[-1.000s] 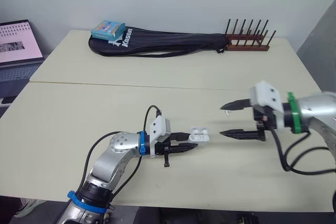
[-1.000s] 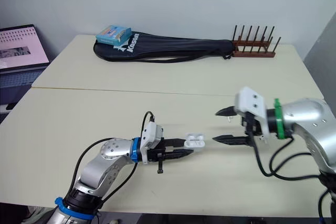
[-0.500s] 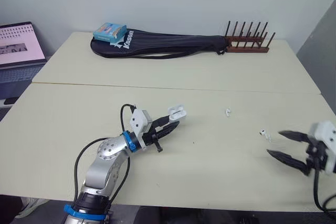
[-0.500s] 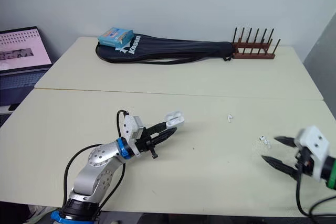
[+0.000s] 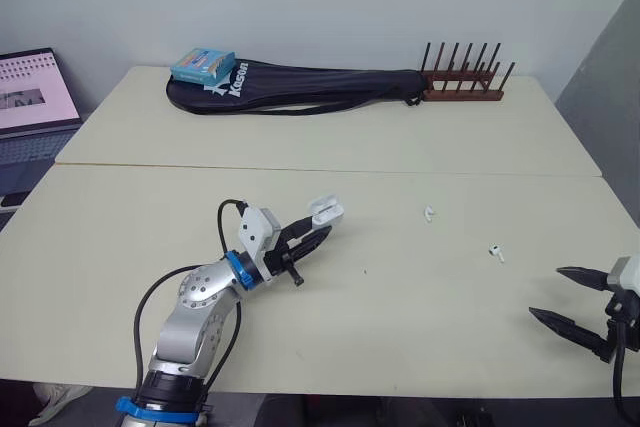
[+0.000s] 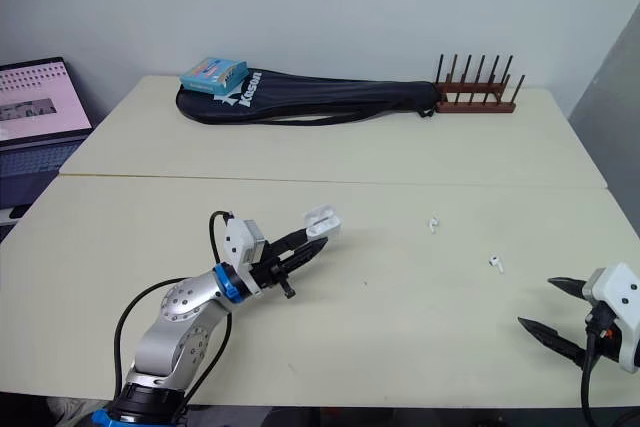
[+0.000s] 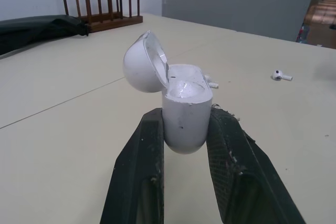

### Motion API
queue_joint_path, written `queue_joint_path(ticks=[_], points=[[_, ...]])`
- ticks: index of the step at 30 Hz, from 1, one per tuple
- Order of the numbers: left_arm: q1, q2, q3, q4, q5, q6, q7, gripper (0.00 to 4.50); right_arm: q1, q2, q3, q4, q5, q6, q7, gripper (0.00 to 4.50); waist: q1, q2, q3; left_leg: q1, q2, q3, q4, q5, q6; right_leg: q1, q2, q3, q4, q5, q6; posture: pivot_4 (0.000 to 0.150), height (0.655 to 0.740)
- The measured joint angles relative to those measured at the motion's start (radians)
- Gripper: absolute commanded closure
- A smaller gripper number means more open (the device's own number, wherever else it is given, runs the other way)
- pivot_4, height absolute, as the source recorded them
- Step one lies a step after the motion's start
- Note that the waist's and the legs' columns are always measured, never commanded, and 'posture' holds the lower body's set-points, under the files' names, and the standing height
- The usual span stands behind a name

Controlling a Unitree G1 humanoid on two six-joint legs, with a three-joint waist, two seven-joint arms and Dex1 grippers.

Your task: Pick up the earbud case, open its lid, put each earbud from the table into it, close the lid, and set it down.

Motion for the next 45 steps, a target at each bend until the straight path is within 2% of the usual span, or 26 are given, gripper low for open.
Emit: queue_joint_path(ticks=[8, 17, 23, 26, 30, 35, 40, 45], points=[[0.008, 0.007, 0.0, 0.0, 0.0, 0.0, 0.0, 3.73, -0.007, -0.005, 0.005, -0.003, 0.01, 0.009, -0.004, 0.0, -0.001, 0.0, 0.0, -0.001, 0.0, 0.0, 0.0, 0.0, 0.0, 0.0, 0.0, 0.0, -0.001, 0.0, 0.0, 0.15, 0.7274], [0.002, 0.012, 0.016, 0.009, 0.001, -0.001, 0.001, 3.73, -0.212, 0.001, 0.112, -0.114, 0.12, 0.121, -0.117, 0.0, 0.0, 0.0, 0.0, -0.003, 0.0, -0.002, 0.0, 0.0, 0.0, -0.001, 0.0, -0.001, -0.002, 0.0, 0.0, 0.15, 0.7274], [0.009, 0.011, 0.017, 0.007, 0.007, -0.002, 0.005, 3.73, -0.4, 0.074, 0.352, -0.18, 0.112, 0.242, -0.308, 0.0, -0.001, 0.0, 0.0, -0.004, 0.001, -0.004, 0.0, 0.0, 0.0, -0.002, 0.0, -0.001, -0.002, 0.0, 0.0, 0.15, 0.7274], [0.017, 0.01, 0.014, 0.001, 0.016, -0.001, 0.009, 3.73, -0.515, 0.18, 0.486, -0.173, 0.066, 0.292, -0.441, 0.0, -0.003, 0.0, 0.0, -0.005, 0.001, -0.006, 0.0, 0.0, 0.0, -0.003, 0.0, -0.001, -0.001, 0.0, 0.0, 0.15, 0.7274], [0.019, 0.009, 0.015, -0.006, 0.018, 0.0, 0.014, 3.73, -0.654, 0.31, 0.624, -0.066, -0.067, 0.309, -0.624, 0.0, -0.002, -0.001, 0.0, -0.006, 0.001, -0.007, 0.0, 0.0, 0.0, -0.004, 0.0, -0.002, -0.001, 0.0, 0.0, 0.15, 0.7274], [0.022, 0.01, 0.015, -0.02, 0.018, 0.0, 0.021, 3.73, -0.736, 0.423, 0.687, 0.121, -0.201, 0.305, -0.793, 0.0, 0.003, 0.0, 0.0, -0.011, 0.001, -0.007, 0.0, 0.001, -0.002, -0.01, -0.001, -0.003, 0.001, 0.0, 0.0, 0.15, 0.7274], [0.028, 0.01, 0.014, -0.024, 0.018, 0.001, 0.022, 3.73, -0.75, 0.483, 0.676, 0.261, -0.268, 0.259, -0.871, 0.0, 0.0, 0.0, 0.0, -0.013, 0.002, -0.005, 0.0, 0.003, -0.005, -0.017, -0.001, 0.0, 0.005, 0.0, 0.0, 0.15, 0.7274], [0.031, 0.009, 0.012, -0.024, 0.019, 0.001, 0.022, 3.73, -0.762, 0.523, 0.656, 0.318, -0.272, 0.213, -0.885, 0.0, -0.003, 0.0, -0.001, -0.013, 0.002, -0.004, 0.0, 0.001, -0.002, -0.017, 0.0, 0.0, 0.007, 0.0, 0.0, 0.15, 0.7274]])
